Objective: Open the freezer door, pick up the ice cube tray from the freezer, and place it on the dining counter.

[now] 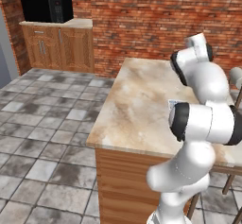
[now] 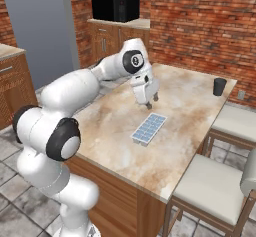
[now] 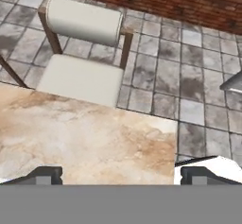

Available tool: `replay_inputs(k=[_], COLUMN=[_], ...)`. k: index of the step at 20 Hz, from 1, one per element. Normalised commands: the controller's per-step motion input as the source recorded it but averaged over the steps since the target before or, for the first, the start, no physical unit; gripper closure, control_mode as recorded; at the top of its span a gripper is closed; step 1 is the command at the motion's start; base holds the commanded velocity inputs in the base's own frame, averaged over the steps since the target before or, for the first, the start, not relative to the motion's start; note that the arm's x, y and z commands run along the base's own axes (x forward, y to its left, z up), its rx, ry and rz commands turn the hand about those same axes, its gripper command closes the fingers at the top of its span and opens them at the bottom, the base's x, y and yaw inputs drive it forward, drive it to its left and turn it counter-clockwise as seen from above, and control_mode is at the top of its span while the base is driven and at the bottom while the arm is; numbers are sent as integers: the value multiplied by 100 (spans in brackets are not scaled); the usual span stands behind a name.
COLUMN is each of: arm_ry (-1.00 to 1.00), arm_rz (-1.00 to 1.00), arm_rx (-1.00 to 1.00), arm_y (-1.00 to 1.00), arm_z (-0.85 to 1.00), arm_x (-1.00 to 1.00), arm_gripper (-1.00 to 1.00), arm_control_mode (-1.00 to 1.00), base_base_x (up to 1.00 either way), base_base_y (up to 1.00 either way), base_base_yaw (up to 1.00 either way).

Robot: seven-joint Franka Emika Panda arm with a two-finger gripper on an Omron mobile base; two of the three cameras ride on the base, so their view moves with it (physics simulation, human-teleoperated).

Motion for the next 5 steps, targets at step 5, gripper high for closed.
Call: replay_inputs(k=[5], arm_ry=[-4], arm_rz=[18], arm_rx=[2], arm_y=[1], arm_z=[-7], arm_x=[-100], arm_gripper=[-100], arm_control_mode=[-100], base_base_x=[0], base_base_y=[0], base_base_yaw=[0])
